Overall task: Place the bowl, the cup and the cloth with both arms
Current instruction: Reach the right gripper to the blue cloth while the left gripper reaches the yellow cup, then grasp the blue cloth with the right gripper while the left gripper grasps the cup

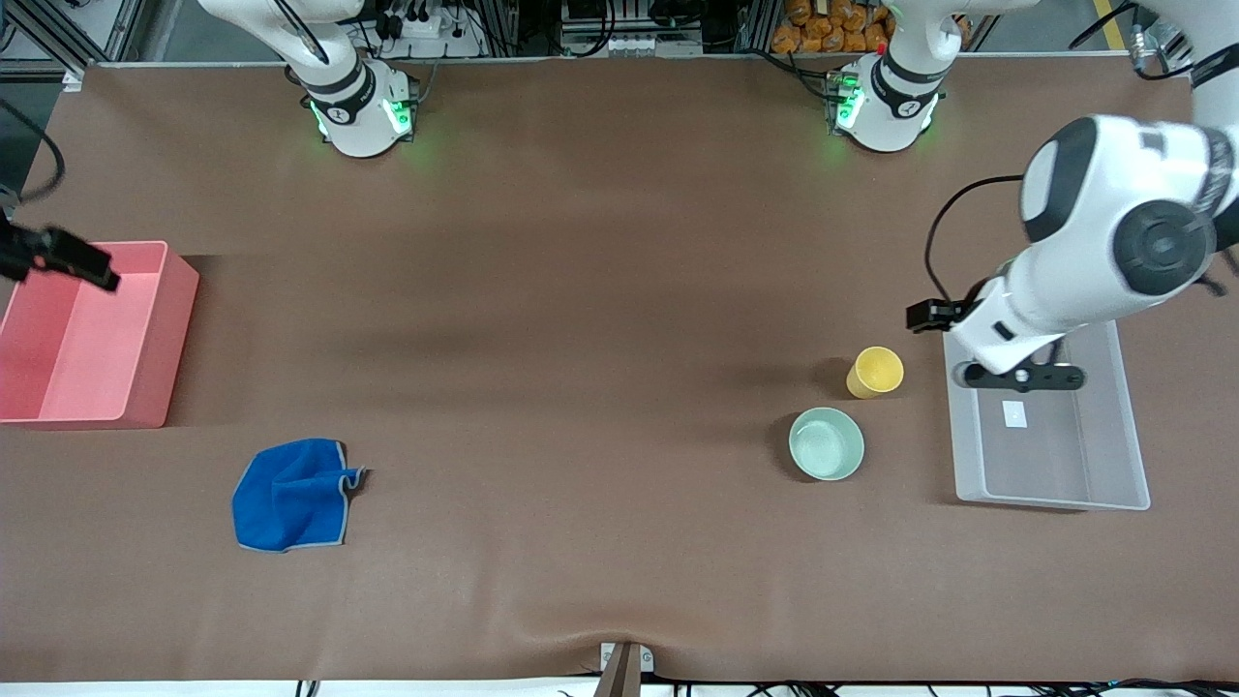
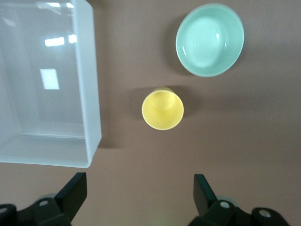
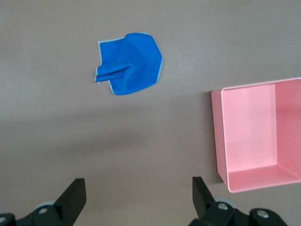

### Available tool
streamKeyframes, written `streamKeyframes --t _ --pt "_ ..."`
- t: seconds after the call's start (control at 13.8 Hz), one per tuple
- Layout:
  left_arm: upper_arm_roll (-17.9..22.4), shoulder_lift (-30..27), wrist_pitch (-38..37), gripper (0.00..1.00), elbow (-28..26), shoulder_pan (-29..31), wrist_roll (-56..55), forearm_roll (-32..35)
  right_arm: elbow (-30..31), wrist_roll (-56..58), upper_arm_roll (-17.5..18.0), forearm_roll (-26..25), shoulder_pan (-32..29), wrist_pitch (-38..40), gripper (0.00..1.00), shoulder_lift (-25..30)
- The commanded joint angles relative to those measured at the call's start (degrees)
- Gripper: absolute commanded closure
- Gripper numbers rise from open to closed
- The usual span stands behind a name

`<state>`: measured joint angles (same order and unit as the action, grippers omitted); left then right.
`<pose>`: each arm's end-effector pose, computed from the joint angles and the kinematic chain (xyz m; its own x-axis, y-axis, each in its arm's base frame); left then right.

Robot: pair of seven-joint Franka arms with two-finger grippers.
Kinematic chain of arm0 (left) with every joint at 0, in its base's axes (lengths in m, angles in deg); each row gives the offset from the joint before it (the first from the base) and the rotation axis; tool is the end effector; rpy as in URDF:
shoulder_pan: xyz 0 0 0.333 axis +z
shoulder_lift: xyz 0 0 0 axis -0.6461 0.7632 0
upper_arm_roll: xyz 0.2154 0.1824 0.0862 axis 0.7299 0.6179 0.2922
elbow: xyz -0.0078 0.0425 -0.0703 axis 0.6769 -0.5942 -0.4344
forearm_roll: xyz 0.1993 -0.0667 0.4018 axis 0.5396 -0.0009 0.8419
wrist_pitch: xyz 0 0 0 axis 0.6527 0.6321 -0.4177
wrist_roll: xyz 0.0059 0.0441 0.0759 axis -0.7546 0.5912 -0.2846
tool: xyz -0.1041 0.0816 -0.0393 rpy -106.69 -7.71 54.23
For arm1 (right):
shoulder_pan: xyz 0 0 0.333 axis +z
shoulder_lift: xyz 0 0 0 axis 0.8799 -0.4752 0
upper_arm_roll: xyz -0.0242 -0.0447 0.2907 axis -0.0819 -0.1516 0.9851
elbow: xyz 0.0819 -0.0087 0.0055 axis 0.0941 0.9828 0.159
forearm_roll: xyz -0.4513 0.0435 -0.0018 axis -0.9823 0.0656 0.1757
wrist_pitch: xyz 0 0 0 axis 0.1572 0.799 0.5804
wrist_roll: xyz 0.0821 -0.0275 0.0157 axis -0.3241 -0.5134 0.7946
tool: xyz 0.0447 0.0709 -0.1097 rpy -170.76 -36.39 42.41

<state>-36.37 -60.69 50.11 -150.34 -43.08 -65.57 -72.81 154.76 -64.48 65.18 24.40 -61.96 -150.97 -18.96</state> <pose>0.6304 -0.1267 0.3578 0.9759 -0.0554 -0.2111 -0.0667 -0.9967 -0.0466 0.6531 -0.0333 0.5697 0.9931 -0.1139 -0.0282 -0.1124 -0.9924 0.0505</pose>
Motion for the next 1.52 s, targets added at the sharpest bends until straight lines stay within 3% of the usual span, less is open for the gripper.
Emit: streamKeyframes --t 0.0,0.14,0.51,0.72,0.94,1.16,1.45 --pt "-1.71 -3.01 4.98 0.0 -7.39 0.02 -1.1 0.49 -1.16 -0.73 -0.15 -0.91 1.73 -1.45 0.0 -3.77" --pt "-2.33 -2.48 5.96 0.0 -9.77 0.37 -1.98 -0.29 -1.16 -0.64 -0.15 -0.65 1.74 -5.13 0.0 -6.85" --pt "-3.21 2.78 12.36 0.0 -9.51 -0.61 -2.77 -1.18 -1.16 -0.9 0.02 -0.47 3.22 -21.82 0.0 -19.59" --pt "-3.21 6.39 16.94 0.0 -9.87 -0.95 -2.86 -1.18 -1.16 -0.99 -0.06 -0.56 6.73 -29.57 0.0 -25.13" --pt "-3.21 8.67 19.31 0.0 -9.78 -0.78 -2.86 -1.18 -0.63 0.06 0.02 1.19 6.4 -36.08 0.0 -28.83" --pt "-3.21 10.08 21.07 0.0 -9.34 -0.6 -2.77 -0.83 -0.55 12.66 0.02 6.81 6.04 -36.44 0.0 -30.76" --pt "-3.21 13.07 23.45 0.0 -9.43 -0.78 -2.86 -0.65 0.59 37.9 0.11 7.26 6.31 -38.99 0.0 -32.0"
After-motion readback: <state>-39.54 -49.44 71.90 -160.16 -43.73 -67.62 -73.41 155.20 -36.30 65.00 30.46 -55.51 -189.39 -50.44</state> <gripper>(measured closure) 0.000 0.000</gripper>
